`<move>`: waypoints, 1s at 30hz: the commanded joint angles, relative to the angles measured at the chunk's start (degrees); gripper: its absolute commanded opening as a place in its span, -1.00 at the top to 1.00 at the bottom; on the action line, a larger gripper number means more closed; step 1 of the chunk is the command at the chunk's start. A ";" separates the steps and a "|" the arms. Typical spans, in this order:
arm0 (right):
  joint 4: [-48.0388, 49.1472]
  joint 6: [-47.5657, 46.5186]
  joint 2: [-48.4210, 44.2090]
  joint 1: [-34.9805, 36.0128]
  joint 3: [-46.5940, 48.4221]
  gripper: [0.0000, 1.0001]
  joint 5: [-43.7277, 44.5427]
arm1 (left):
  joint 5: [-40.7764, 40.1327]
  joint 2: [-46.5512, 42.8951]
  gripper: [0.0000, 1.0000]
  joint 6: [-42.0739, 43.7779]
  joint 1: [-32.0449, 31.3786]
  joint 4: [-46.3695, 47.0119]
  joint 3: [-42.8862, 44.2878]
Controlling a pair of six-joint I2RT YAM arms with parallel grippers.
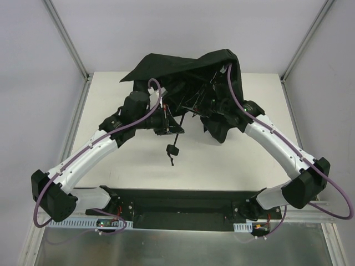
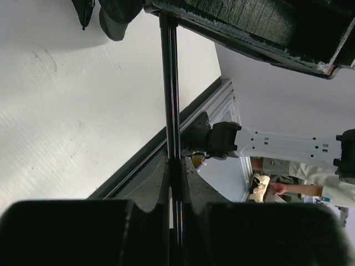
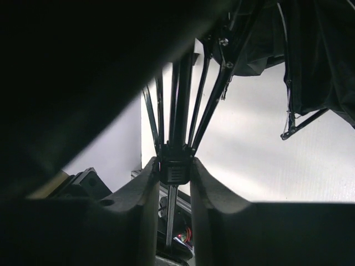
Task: Put away the umbrella
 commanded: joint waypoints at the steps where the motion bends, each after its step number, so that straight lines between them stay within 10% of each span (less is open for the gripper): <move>1: -2.57 -3.74 -4.23 -0.25 3.32 0.26 -2.79 | -7.37 -4.95 1.00 4.30 -0.40 3.48 0.47; 5: -5.57 -4.37 -5.02 -2.36 0.17 -0.36 -8.05 | -9.66 -5.83 1.00 -0.27 -0.40 11.21 -2.25; 14: 0.82 -1.39 -13.89 -3.07 -15.03 -0.70 -18.78 | -12.48 -1.18 1.00 -1.15 -0.40 11.13 -1.12; 24: -10.95 8.72 -21.01 -2.03 -14.17 -0.64 -5.00 | -16.07 -2.93 1.00 -1.50 -1.27 11.13 -8.85; 30: -0.31 5.33 -17.34 -0.78 -21.37 -0.65 -21.85 | -15.11 1.45 1.00 -7.56 -0.57 13.86 -3.94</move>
